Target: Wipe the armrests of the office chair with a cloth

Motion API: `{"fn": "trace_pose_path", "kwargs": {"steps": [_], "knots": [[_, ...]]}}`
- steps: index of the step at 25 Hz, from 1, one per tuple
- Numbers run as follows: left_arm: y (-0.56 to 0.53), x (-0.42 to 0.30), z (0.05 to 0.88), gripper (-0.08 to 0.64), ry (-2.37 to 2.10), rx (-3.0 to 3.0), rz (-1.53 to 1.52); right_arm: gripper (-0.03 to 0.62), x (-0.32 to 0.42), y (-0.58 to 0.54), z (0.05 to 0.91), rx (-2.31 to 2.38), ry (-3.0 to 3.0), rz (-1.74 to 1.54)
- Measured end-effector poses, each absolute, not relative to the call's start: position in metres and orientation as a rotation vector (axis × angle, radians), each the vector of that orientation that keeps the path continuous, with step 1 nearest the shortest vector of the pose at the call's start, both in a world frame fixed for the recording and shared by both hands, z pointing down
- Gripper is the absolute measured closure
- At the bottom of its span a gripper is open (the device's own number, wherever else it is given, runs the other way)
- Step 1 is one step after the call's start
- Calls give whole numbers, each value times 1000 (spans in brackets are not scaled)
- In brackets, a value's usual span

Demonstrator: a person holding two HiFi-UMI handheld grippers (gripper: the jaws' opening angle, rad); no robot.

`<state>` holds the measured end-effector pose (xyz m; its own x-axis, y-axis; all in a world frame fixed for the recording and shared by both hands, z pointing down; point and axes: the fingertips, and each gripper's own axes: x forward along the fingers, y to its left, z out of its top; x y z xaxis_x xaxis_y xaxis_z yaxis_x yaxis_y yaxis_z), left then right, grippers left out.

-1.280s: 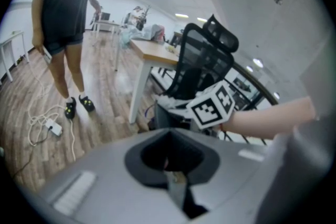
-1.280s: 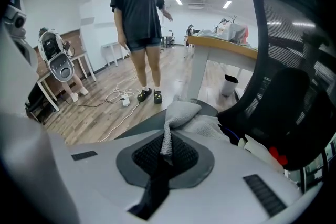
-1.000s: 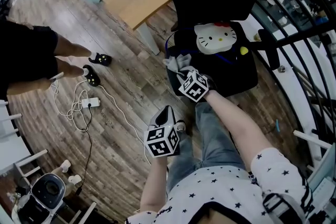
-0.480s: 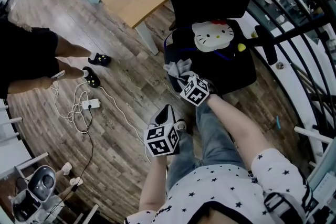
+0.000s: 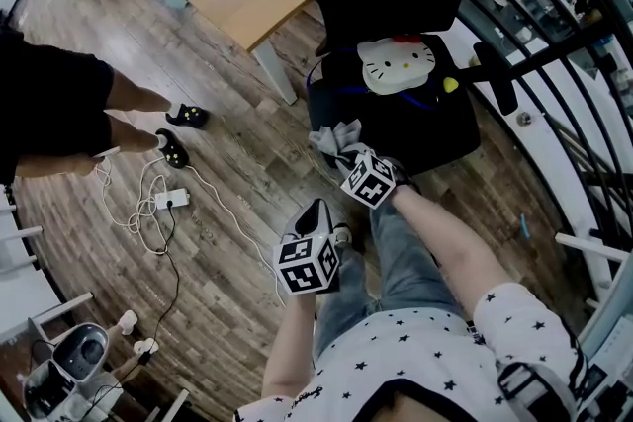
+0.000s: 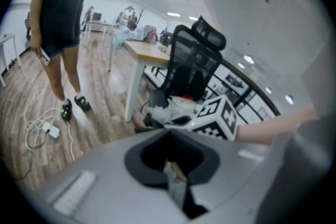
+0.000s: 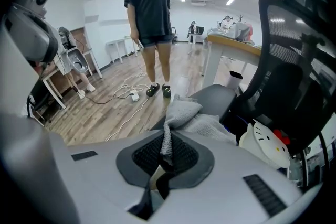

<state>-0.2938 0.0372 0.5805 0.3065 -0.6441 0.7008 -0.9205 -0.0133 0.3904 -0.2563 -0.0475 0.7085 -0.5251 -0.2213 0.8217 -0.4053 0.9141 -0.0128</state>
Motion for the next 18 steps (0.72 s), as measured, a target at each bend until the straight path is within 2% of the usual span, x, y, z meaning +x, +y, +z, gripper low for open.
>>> {"fn": "trace_pose_path", "kwargs": {"steps": [18], "knots": [[67,-294,567,554,-1386,1775,408,566,-246,-5,704,516,-2116,251]]}}
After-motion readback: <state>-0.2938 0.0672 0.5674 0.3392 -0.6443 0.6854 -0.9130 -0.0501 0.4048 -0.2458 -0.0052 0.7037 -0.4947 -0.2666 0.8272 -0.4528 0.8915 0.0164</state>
